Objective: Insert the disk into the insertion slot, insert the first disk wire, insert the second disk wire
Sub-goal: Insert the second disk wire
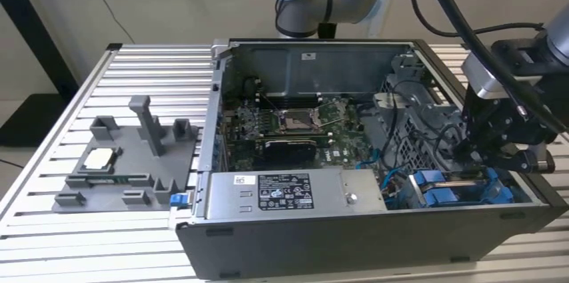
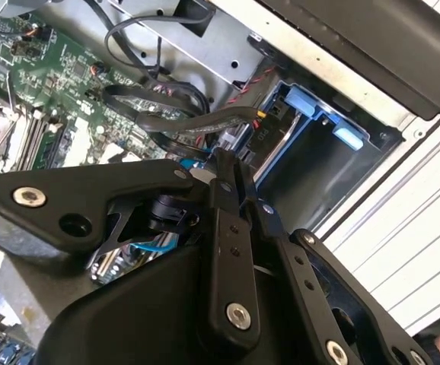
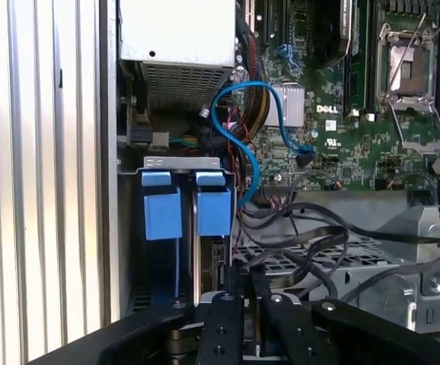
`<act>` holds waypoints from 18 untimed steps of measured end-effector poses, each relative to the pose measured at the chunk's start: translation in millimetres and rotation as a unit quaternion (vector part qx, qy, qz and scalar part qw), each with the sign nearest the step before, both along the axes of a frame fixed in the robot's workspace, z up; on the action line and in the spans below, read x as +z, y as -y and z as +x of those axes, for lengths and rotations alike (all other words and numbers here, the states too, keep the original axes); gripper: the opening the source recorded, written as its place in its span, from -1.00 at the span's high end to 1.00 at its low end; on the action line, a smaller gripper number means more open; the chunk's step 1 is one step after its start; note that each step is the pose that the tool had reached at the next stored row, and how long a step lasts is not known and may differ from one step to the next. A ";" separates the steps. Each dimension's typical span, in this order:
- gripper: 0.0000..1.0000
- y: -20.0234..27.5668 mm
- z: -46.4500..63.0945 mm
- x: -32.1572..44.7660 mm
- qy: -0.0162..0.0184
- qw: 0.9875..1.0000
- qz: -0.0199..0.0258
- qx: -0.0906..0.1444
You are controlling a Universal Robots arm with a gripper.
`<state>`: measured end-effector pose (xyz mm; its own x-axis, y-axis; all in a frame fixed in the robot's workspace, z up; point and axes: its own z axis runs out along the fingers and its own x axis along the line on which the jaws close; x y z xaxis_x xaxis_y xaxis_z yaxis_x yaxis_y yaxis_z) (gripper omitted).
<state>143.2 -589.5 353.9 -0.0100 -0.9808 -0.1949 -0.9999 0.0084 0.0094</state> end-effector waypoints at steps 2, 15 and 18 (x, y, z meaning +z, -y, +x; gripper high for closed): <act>0.68 0.0 0.8 -1.5 -0.001 1.000 -0.001 0.000; 0.68 0.0 8.1 -5.8 -0.022 1.000 -0.022 -0.002; 0.68 0.0 8.5 -8.3 -0.023 0.999 -0.022 -0.004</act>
